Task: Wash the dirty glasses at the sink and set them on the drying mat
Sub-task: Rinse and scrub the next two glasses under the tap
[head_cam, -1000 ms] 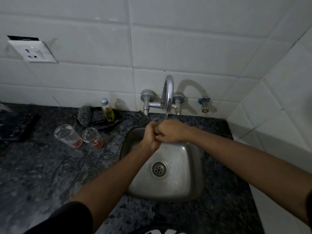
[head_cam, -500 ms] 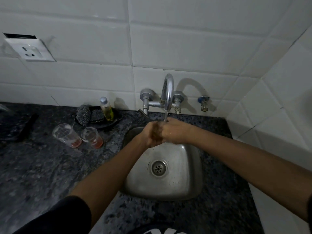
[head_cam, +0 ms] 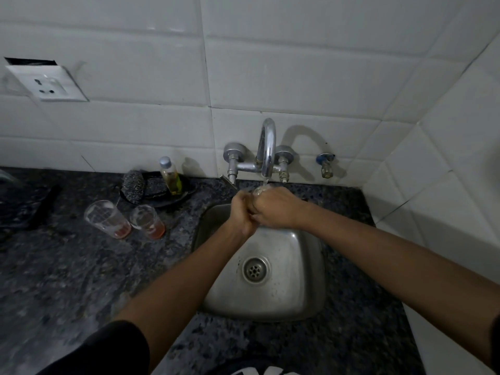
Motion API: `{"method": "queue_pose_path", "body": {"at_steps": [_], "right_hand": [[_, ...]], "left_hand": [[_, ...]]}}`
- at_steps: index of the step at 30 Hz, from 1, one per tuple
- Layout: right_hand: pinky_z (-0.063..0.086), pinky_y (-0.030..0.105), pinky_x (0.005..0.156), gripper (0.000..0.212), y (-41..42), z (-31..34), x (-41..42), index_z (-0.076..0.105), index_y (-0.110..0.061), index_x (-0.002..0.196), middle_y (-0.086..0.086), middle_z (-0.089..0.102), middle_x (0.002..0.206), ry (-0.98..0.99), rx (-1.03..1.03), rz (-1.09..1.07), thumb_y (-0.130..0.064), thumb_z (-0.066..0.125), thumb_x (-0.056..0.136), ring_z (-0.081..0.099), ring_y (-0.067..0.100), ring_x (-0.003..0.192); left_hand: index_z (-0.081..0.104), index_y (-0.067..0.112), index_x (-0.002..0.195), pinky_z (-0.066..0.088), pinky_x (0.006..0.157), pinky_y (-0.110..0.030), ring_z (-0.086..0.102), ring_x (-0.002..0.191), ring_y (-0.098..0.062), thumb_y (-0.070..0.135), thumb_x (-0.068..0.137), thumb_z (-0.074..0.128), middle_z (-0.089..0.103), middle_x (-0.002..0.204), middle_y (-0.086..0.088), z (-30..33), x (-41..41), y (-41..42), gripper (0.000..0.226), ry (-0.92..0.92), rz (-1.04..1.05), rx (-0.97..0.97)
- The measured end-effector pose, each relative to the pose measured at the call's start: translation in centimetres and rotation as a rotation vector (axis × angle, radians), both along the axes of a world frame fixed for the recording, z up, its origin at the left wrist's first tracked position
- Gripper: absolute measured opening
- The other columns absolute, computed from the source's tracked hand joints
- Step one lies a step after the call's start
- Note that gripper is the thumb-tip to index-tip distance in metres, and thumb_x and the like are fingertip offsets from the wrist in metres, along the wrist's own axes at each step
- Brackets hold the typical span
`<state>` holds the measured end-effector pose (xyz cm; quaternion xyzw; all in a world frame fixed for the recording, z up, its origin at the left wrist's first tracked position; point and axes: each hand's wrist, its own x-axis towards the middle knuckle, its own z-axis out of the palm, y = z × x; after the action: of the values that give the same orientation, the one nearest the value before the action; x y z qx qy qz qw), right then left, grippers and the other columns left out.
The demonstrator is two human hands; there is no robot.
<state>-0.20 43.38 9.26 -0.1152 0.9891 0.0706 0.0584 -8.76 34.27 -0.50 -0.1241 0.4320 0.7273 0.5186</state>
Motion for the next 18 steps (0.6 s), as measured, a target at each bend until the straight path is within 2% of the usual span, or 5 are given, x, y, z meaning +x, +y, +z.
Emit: {"method": "queue_pose_path", "body": {"at_steps": [5, 9, 10, 14, 18], "right_hand": [[0.052, 0.038, 0.085, 0.01, 1.1, -0.2, 0.5, 0.072, -0.016, 0.101, 0.004, 0.07, 0.108, -0.03, 0.024, 0.1, -0.02, 0.069, 0.092, 0.067, 0.021, 0.098], [0.054, 0.038, 0.08, 0.015, 0.0, -0.3, 0.5, 0.071, -0.014, 0.1, 0.005, 0.066, 0.113, -0.033, -0.079, -0.001, -0.027, 0.063, 0.099, 0.059, 0.016, 0.092], [0.054, 0.039, 0.082, 0.017, 0.0, -0.1, 0.5, 0.072, -0.014, 0.103, 0.005, 0.067, 0.114, -0.029, -0.054, 0.02, -0.027, 0.063, 0.099, 0.062, 0.018, 0.097], [0.051, 0.04, 0.089, 0.017, 1.4, -1.1, 0.6, 0.072, -0.018, 0.109, 0.001, 0.069, 0.111, 0.018, 0.06, 0.175, -0.014, 0.067, 0.093, 0.065, 0.02, 0.106], [0.05, 0.036, 0.082, 0.021, 0.0, -1.1, 0.6, 0.068, -0.011, 0.114, 0.007, 0.065, 0.117, -0.011, -0.022, 0.007, -0.025, 0.062, 0.101, 0.065, 0.023, 0.104]], "left_hand": [[0.073, 0.008, 0.091, 0.058, 0.061, -0.032, 0.068, 0.069, -0.022, 0.038, 0.106, 0.044, 0.071, 0.079, -0.01, 0.7, -0.8, -0.4, 0.044, 0.104, -0.195, -0.117], [0.07, 0.004, 0.094, 0.052, 0.093, -0.045, 0.065, 0.091, -0.029, 0.031, 0.084, 0.057, 0.064, 0.096, -0.018, 0.1, -0.5, -0.3, 0.031, 0.101, 0.003, 0.003], [0.071, 0.002, 0.097, 0.051, 0.093, -0.045, 0.064, 0.094, -0.031, 0.032, 0.085, 0.054, 0.065, 0.099, -0.019, 0.0, -0.3, -0.4, 0.037, 0.056, 0.002, 0.035], [0.072, 0.005, 0.096, 0.052, 0.063, -0.034, 0.063, 0.074, -0.023, 0.033, 0.106, 0.038, 0.065, 0.084, -0.011, 0.8, -0.9, -0.7, 0.045, 0.074, -0.167, -0.038], [0.071, -0.001, 0.107, 0.058, 0.084, -0.04, 0.071, 0.091, -0.028, 0.036, 0.108, 0.036, 0.071, 0.101, -0.019, 1.0, -0.4, -0.5, 0.051, 0.082, -0.063, -0.034]]}}
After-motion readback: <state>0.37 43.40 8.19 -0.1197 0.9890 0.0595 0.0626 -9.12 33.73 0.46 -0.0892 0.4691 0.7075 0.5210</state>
